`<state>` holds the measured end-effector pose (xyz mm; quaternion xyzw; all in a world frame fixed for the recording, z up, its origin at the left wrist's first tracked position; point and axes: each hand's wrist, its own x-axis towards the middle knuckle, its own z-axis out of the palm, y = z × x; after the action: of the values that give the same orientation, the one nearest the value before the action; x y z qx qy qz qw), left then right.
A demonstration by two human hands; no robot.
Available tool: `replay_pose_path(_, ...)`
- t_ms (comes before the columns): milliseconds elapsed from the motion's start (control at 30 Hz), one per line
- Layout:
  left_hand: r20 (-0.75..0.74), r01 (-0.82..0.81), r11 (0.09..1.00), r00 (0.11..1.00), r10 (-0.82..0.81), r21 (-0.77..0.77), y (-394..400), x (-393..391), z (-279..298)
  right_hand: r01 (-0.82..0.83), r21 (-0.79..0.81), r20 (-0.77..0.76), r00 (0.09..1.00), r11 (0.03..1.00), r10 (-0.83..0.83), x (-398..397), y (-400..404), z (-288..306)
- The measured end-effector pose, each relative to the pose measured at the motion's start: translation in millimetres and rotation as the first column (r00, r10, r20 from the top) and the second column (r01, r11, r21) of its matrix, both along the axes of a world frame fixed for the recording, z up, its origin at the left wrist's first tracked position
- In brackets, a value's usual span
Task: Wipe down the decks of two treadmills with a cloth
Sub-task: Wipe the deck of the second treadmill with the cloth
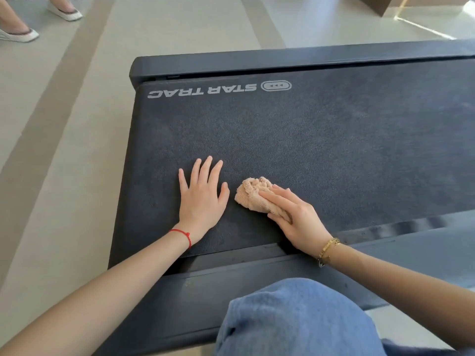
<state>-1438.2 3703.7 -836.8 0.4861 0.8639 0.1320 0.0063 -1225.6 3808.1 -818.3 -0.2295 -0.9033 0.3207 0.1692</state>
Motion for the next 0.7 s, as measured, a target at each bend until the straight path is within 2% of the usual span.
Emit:
replay_pose_path(367, 0.022, -0.013, 1.000, 1.000, 0.013, -0.006, 0.5, 3.3, 6.7, 0.041, -0.001, -0.003, 0.999, 0.999, -0.041, -0.7, 0.0, -1.6)
replay_pose_path(533, 0.076, 0.041, 0.998, 0.996, -0.044, 0.049, -9.8, 8.7, 14.0, 0.043, -0.039, -0.079, 0.996, 0.998, -0.046, -2.8, -2.6, 3.4)
replay_pose_path(700, 0.114, 0.072, 0.988, 0.990, -0.088, 0.135, -24.9, 11.3, 30.5, 0.105, -0.100, -0.089, 0.990, 0.989, -0.114, -2.8, -1.7, 15.5)
